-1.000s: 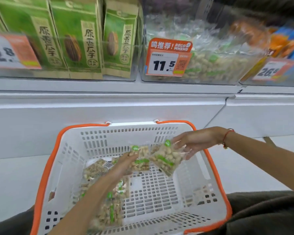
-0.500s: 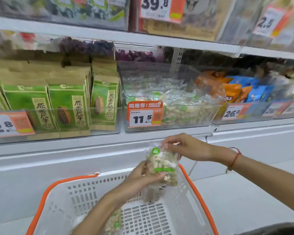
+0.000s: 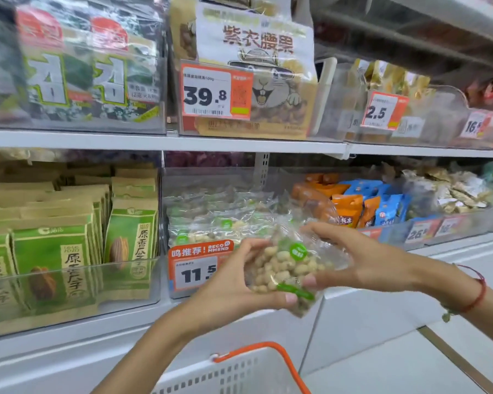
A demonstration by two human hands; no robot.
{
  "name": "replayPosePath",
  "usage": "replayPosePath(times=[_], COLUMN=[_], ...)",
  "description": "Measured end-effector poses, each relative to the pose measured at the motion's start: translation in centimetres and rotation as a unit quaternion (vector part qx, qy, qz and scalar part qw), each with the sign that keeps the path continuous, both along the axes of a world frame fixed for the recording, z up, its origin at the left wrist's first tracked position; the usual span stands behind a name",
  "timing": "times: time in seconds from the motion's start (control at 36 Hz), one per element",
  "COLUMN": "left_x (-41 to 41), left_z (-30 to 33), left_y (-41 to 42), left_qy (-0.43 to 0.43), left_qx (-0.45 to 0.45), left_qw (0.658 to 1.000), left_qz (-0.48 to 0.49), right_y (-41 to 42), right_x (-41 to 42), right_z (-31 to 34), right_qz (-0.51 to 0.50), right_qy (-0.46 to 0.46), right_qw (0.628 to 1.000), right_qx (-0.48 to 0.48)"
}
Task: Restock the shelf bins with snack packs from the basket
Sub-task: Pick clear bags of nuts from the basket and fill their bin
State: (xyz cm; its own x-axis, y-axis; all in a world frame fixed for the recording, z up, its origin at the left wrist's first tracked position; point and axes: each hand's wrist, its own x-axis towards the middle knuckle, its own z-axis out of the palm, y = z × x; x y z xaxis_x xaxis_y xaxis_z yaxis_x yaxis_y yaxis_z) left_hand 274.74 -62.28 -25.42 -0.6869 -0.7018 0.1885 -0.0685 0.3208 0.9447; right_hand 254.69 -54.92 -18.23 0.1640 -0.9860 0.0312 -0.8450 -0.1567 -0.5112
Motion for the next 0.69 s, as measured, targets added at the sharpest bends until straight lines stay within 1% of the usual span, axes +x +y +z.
replayPosePath(times=[0.08,0.14,0.17,0.22,0.25,0.28,0.33,0.39,0.47,0.53,0.58,0.64,0.69], left_x=[-0.2,-0.5,-0.7,-1.3,-1.7,-2.2,-3.5,-4.9,-6.5,-6.9,-6.9,-6.7,-6.7], left_z=[2.0,3.1,3.6,4.5,4.7,4.8,4.6,4.3,4.1,4.0,3.6,3.0,2.5], left_y=[-1.1,-2.0,-2.5,-4.2,-5.3,-6.6,-9.5,-12.1,-14.8,-15.9,-16.8,-17.4,-17.9], left_qy=[-0.026,-0.053,-0.053,-0.025,-0.031,-0.070,-0.189,-0.301,-0.414,-0.480,-0.505,-0.495,-0.493], left_qx=[-0.086,-0.143,-0.152,-0.148,-0.159,-0.192,-0.277,-0.313,-0.274,-0.244,-0.233,-0.245,-0.260], left_qw=[0.996,0.988,0.986,0.985,0.981,0.971,0.931,0.890,0.856,0.834,0.825,0.827,0.822], left_qz=[0.002,0.031,0.050,0.087,0.107,0.126,0.144,0.143,0.142,0.118,0.103,0.108,0.114], right_y=[0.9,1.2,1.3,1.5,1.4,1.1,0.1,-1.7,-5.2,-7.8,-10.3,-12.9,-15.7], right_x=[-0.7,-0.8,-0.8,-0.9,-1.0,-1.1,-1.5,-1.8,-1.8,-1.9,-2.1,-2.2,-2.5], right_z=[-0.6,-1.0,-1.1,-1.5,-1.7,-1.9,-2.2,-2.4,-2.4,-2.4,-2.5,-2.4,-2.3], right_qz=[-0.026,-0.043,-0.058,-0.089,-0.101,-0.113,-0.127,-0.147,-0.178,-0.206,-0.228,-0.264,-0.310], right_qy=[-0.069,-0.100,-0.118,-0.142,-0.147,-0.149,-0.159,-0.151,-0.106,-0.095,-0.094,-0.102,-0.124], right_qw=[0.995,0.985,0.978,0.961,0.953,0.945,0.934,0.929,0.922,0.921,0.926,0.929,0.922], right_qx=[-0.074,-0.133,-0.161,-0.218,-0.245,-0.269,-0.293,-0.304,-0.326,-0.316,-0.285,-0.240,-0.198])
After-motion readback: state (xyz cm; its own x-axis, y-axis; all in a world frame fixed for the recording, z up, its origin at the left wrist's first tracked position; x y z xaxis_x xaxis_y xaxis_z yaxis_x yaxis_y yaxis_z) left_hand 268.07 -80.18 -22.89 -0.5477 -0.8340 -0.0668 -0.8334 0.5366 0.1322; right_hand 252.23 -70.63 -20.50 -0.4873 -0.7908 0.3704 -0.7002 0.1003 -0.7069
